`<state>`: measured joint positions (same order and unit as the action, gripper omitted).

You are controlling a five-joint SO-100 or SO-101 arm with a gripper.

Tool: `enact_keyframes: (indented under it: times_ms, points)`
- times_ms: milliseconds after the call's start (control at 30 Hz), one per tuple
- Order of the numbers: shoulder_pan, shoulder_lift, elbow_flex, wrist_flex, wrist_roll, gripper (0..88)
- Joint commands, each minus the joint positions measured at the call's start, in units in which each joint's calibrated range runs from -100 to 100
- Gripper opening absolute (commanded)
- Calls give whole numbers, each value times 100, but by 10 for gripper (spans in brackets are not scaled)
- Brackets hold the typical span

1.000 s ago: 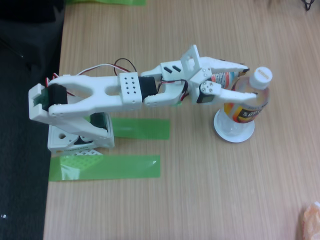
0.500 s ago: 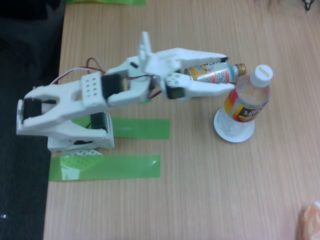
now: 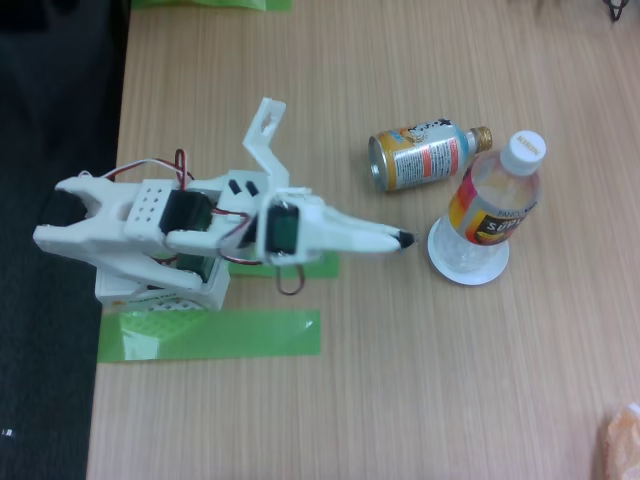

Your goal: Pick up the plastic bottle and stand it up on the white place

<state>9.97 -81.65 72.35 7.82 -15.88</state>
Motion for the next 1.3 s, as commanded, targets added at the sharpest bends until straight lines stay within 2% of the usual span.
enact_keyframes:
  times_ms: [0, 200, 333, 433, 733, 867, 1033, 1133, 1267]
  points:
    - [32, -315, 86, -35, 1354, 236]
    - [25, -1239, 611, -43, 3076, 234]
    - [25, -1827, 837, -78, 3957, 234]
    - [3, -1759, 955, -807, 4451, 233]
    - [-1694, -1734, 1797, -2910, 5332, 233]
    - [-2175, -1734, 2231, -3906, 5495, 233]
    - [-2012, -1734, 2711, -5048, 6020, 232]
    - [-1775, -1734, 2702, -5400, 6093, 232]
    - [-1397, -1734, 2702, -6035, 6093, 143]
